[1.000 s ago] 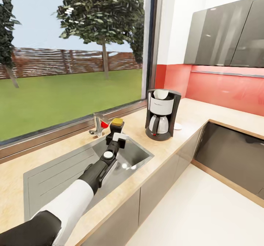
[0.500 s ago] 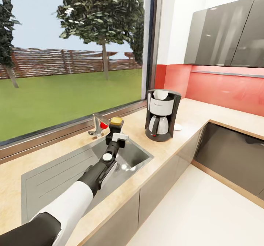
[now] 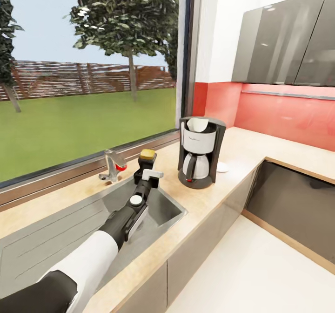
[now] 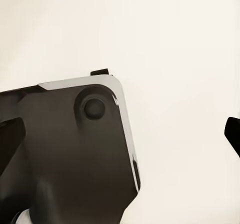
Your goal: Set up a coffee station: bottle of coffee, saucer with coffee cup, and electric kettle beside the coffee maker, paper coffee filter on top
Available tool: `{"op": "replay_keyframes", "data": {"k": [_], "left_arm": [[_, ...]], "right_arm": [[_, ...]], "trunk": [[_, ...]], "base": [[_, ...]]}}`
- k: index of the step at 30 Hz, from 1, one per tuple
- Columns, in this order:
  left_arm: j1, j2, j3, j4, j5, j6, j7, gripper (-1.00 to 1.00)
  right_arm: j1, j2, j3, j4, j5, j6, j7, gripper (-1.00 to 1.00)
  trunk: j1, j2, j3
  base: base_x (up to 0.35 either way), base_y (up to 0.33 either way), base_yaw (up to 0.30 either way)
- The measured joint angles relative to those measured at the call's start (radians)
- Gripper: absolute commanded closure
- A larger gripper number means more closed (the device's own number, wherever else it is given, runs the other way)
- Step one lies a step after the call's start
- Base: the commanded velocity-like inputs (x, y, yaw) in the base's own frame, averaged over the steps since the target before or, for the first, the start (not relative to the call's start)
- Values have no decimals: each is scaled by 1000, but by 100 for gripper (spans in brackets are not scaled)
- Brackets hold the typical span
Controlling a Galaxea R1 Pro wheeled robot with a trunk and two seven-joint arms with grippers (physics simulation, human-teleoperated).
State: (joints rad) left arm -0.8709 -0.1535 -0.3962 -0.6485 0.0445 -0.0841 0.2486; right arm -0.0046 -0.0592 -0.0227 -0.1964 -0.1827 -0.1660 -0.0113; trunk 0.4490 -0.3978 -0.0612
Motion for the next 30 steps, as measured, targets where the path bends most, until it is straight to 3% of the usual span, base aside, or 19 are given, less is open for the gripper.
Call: {"op": "replay_keyframes", "data": {"k": [15,19,30], "left_arm": [[1,2,-2,2,0,0,1,100],[1,3,-3,2,0,0,1,100],[2,3,-2,1,-1,-1,3,100]], "right_arm": [[0,-1,-1,0,0,0,1,-100],[0,-11,-1,0,-1,0,1,-100],[0,-16,-1,0,-2,0,0,-100]], "trunk": [[0,0,0],[0,0,0],[0,0,-6]], "base": [[259,-157,0],[161,-229,23],[97,-253,218]]}}
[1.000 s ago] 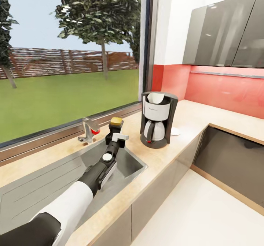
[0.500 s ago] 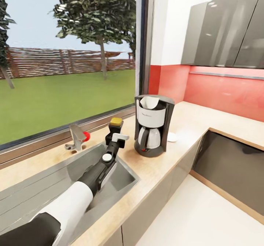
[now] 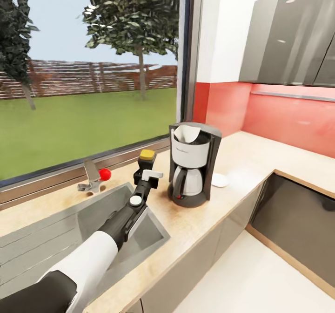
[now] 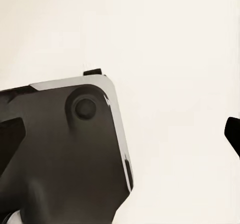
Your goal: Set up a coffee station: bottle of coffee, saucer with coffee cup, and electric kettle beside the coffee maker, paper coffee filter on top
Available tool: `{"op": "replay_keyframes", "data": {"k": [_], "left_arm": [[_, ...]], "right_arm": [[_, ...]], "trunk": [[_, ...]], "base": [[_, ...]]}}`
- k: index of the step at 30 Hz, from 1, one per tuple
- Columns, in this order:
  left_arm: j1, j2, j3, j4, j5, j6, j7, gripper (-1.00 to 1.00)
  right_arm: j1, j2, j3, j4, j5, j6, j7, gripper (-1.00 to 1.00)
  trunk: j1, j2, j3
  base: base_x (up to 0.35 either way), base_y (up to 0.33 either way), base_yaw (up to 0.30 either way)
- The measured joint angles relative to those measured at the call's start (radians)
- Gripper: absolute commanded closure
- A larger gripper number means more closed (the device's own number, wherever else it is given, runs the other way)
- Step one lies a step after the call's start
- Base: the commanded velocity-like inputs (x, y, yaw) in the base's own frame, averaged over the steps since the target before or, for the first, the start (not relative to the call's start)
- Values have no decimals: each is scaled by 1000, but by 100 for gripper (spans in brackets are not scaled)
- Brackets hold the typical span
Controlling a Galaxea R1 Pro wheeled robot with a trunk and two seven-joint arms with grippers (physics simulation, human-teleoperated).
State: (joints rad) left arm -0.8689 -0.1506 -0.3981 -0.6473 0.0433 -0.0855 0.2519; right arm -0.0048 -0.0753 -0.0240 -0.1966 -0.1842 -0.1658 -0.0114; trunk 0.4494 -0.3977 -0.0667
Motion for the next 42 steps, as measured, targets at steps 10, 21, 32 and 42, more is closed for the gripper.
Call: {"op": "replay_keyframes", "data": {"k": [10,21,32,42], "left_arm": [[13,0,39,1,-3,-4,-1,100],[37,2,42,1,-7,-4,-1,100],[38,5,45,80,-5,-47,-1,100],[38,14,45,117,-4,-56,11,100]], "right_arm": [[0,0,1,0,0,0,2,-100],[0,-1,1,1,2,2,2,-100],[0,-2,3,0,3,3,2,-100],[0,-2,1,0,3,3,4,-100]], "trunk": [[0,0,-3],[0,0,-3],[0,0,-3],[0,0,-3]], "base": [[-37,-135,93],[105,-68,1],[30,-5,0],[120,0,0]]}}
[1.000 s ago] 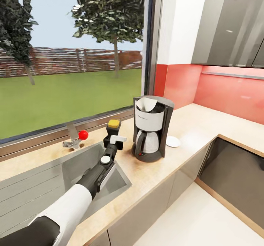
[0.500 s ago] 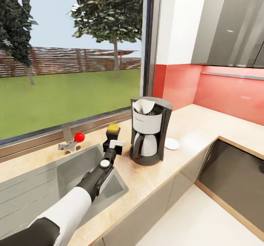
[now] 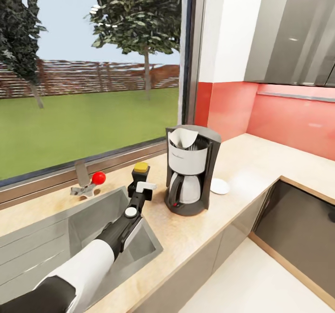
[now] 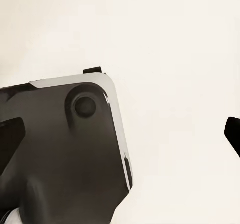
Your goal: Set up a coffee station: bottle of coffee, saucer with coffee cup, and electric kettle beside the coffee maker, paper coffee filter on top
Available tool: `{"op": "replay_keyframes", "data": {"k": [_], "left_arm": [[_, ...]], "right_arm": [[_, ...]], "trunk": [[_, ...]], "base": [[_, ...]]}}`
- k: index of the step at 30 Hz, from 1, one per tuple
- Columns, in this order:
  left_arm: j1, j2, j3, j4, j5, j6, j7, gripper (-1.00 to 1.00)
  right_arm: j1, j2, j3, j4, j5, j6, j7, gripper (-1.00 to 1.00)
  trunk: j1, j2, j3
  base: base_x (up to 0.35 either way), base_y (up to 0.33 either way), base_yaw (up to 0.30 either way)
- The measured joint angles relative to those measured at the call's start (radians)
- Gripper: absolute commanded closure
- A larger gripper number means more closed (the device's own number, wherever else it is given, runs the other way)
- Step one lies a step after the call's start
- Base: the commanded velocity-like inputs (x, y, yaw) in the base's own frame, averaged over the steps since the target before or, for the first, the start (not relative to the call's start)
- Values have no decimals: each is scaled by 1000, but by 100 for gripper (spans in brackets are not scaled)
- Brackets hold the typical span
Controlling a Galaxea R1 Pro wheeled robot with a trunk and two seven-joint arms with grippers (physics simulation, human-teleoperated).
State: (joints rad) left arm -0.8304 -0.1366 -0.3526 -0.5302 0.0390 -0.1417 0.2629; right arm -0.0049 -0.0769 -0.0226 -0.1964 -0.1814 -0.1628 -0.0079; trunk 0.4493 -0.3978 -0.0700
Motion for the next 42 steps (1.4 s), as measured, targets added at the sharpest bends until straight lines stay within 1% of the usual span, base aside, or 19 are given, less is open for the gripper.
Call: {"op": "replay_keyframes", "data": {"k": [5,13,22,30,35,42], "left_arm": [[14,0,0,4,-1,-1,1,100],[18,-1,-2,5,-3,-1,1,100],[20,-1,-3,6,-4,-1,1,100],[21,-4,-5,6,-5,-1,1,100],[35,-4,-4,5,-6,-1,1,100],[40,-5,-7,4,-5,-2,1,100]], "right_arm": [[0,0,0,0,0,0,0,-100],[0,0,1,0,0,0,0,-100],[0,0,1,0,0,0,0,-100],[0,0,1,0,0,0,0,-100],[0,0,1,0,0,0,0,-100],[0,0,1,0,0,0,0,-100]], "trunk": [[0,0,0],[0,0,0],[0,0,0],[0,0,0],[0,0,0],[0,0,0]], "base": [[31,0,0],[212,0,0],[27,0,0],[116,-26,0],[28,-140,0],[2,-23,0]]}}
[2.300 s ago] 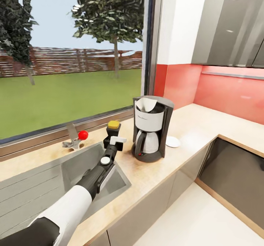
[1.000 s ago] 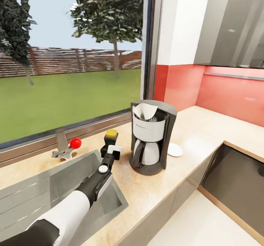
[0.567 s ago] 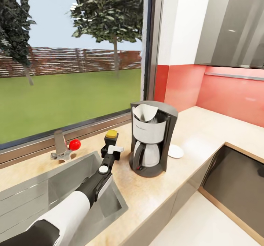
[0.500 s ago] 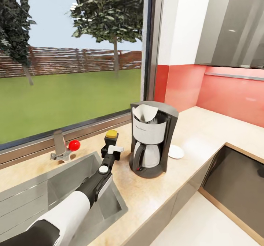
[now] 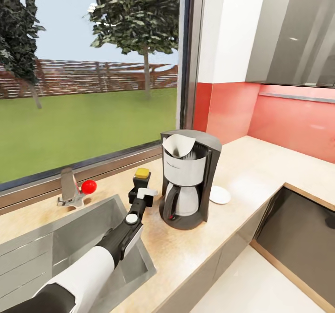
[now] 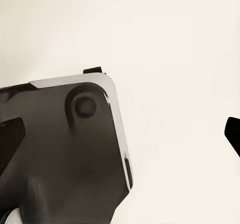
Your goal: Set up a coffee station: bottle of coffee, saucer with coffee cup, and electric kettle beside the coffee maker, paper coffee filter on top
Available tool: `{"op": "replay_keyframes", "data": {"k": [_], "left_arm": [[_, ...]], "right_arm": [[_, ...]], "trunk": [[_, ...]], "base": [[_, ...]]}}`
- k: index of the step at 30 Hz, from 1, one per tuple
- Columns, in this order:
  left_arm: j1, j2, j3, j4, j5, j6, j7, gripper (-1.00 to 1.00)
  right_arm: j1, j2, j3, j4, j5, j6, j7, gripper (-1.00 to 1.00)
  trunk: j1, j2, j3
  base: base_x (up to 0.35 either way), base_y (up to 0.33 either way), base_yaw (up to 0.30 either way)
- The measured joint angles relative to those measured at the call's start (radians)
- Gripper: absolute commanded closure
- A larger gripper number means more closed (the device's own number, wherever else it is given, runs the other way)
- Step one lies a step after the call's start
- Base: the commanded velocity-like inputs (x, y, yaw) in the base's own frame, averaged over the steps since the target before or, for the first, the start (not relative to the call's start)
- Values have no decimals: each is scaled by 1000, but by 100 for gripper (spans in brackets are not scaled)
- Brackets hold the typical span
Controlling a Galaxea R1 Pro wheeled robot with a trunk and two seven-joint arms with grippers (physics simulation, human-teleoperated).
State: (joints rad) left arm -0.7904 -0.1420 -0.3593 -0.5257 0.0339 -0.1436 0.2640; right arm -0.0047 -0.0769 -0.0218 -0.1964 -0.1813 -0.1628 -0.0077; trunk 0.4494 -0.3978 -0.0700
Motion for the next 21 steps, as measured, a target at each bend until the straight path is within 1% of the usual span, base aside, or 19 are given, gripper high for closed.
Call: {"op": "replay_keyframes", "data": {"k": [6,15,16,21], "left_arm": [[5,-2,-1,1,4,-3,-1,100],[18,-3,-1,0,-1,-6,-2,100],[19,-2,-1,0,-2,-6,-2,-100],[20,1,-2,0,-5,-6,-2,-100]], "right_arm": [[0,0,0,0,0,0,0,-100],[0,0,0,0,0,0,0,-100],[0,0,0,0,0,0,0,-100],[0,0,0,1,1,0,0,-100]], "trunk": [[0,0,0],[0,0,0],[0,0,0],[0,0,0]], "base": [[0,-1,0],[0,0,0],[0,0,0],[0,0,0]]}}
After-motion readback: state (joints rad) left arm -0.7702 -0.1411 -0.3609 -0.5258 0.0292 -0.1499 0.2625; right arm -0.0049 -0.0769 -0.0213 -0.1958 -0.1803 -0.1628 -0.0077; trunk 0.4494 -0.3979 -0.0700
